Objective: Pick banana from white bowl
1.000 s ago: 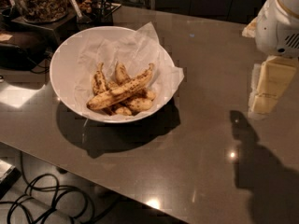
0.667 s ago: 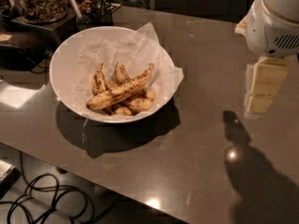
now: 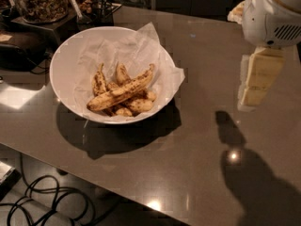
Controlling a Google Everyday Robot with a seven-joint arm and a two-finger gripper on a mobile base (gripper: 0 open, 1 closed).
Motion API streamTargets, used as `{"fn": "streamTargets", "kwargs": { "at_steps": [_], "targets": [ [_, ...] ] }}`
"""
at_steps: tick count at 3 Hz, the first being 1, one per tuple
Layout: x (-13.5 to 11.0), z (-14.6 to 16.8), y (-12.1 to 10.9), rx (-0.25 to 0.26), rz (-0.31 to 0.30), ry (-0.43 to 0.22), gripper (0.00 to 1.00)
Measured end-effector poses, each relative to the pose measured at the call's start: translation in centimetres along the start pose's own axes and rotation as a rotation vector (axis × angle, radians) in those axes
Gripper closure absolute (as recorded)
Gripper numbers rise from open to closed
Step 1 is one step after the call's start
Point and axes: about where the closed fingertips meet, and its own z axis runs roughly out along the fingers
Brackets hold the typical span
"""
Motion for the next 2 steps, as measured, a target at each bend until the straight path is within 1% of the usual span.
{"fn": "streamTargets", "kwargs": {
  "at_steps": [1, 2],
  "targets": [
    [-2.8, -1.1, -1.3, 0.065, -0.025, -0.097, 0.0],
    [-6.0, -1.0, -1.7, 0.068, -0.085, -0.199, 0.0]
  ]
}}
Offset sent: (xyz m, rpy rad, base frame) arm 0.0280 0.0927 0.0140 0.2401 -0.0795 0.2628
